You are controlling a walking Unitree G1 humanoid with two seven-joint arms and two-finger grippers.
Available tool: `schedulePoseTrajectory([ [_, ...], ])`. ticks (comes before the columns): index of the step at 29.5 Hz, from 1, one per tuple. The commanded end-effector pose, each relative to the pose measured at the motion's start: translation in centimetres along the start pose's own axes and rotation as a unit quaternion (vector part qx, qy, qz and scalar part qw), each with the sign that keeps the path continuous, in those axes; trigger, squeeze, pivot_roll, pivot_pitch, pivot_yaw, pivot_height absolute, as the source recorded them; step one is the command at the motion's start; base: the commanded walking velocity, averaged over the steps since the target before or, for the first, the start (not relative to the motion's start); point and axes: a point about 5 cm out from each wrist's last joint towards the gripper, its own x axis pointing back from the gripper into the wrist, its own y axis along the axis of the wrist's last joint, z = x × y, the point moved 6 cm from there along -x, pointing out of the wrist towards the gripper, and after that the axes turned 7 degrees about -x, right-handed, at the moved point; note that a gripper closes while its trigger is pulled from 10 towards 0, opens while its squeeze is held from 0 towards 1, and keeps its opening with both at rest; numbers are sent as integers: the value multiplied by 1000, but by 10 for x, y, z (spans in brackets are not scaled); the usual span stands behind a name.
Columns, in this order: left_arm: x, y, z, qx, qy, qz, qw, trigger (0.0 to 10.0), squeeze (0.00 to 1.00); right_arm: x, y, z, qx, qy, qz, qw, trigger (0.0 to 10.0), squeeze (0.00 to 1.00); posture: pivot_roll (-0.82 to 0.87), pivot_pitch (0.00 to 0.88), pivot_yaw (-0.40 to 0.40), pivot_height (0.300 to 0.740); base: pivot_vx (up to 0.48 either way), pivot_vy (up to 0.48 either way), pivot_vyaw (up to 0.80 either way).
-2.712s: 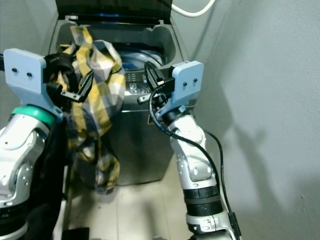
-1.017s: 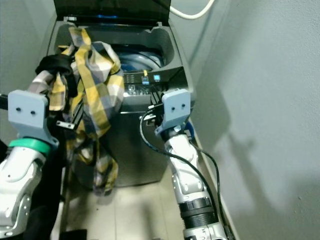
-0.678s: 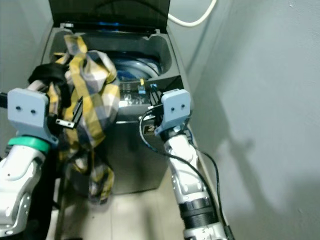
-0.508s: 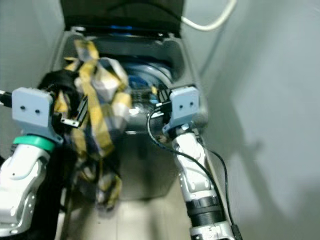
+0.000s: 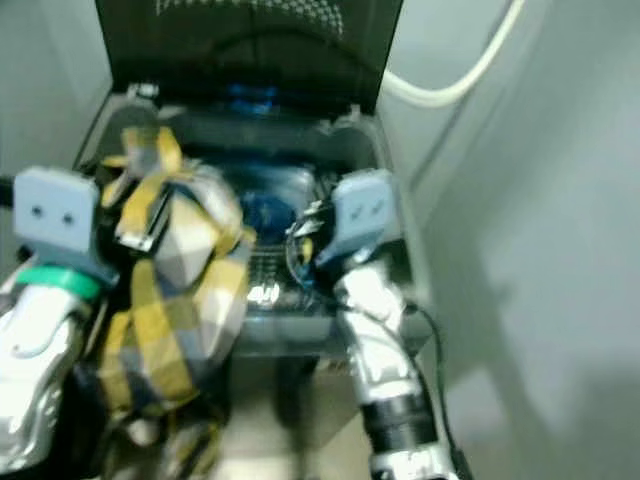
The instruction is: Clothes washing
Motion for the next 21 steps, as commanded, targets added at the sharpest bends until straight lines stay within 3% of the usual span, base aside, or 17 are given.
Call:
schedulePoseTrajectory([
  [1, 2, 2, -3, -4, -9, -2, 1000, 10000, 0, 3, -2, -9, 4, -11, 6, 1000, 10000, 0, 90, 0, -4, 728, 0, 0, 0],
  [7, 5, 12, -9, -2, -34, -15, 999, 10000, 0, 3, -3, -10, 3, -11, 5, 1000, 10000, 0, 92, 1, -5, 728, 0, 0, 0],
  [11, 14, 15, -6, 10, -26, 2, 1000, 10000, 0, 1, 0, -7, 1, -3, 1, 1000, 10000, 0, 94, 3, -6, 728, 0, 0, 0],
  [14, 20, 12, -5, 44, -18, 29, 998, 10000, 0, 0, 2, -5, 0, 6, 0, 1000, 10000, 0, 100, 6, -9, 728, 0, 0, 0],
  [19, 27, 11, 1, 66, -1, 46, 997, 10000, 0, -2, 4, -3, -2, 17, -2, 1000, 10000, 0, 107, 11, -16, 728, 0, 0, 0],
  [21, 37, 9, 10, 98, 31, 71, 992, 10000, 0, -4, 4, -1, -2, 28, -1, 1000, 10000, 0, 120, 16, -22, 728, 0, 0, 0],
])
